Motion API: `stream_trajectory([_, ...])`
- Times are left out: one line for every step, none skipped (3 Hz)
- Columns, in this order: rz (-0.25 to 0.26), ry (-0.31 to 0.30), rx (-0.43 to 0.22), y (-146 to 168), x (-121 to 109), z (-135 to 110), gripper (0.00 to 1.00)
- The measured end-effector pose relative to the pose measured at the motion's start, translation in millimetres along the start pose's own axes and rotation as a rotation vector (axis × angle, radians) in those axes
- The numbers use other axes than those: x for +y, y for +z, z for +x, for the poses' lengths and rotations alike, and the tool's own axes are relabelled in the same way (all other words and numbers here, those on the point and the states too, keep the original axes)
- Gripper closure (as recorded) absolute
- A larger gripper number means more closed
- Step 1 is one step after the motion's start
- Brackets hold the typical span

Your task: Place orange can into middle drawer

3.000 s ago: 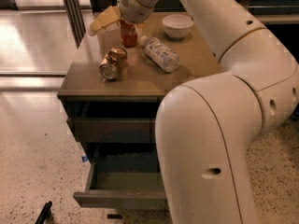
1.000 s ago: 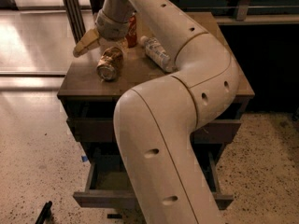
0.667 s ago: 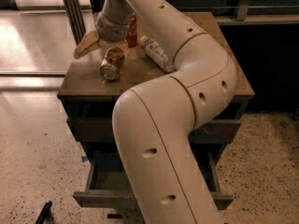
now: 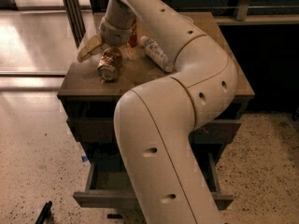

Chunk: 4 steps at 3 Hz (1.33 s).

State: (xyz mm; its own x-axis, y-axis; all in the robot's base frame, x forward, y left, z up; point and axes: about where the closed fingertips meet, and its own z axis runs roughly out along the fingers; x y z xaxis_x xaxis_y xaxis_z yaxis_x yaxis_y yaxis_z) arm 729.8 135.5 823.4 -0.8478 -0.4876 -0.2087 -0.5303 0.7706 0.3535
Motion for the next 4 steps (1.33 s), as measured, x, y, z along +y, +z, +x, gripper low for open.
stream_trajectory([0.0, 0.0, 0.0, 0.0, 0.0, 0.0, 0.18])
stream_trajectory([0.0, 0.0, 0.0, 0.0, 0.0, 0.0, 0.42])
stream_trajectory([0.0, 0.0, 0.0, 0.0, 0.0, 0.0, 0.65])
stream_trajectory([0.0, 0.0, 0.0, 0.1, 0.0, 0.0, 0.87])
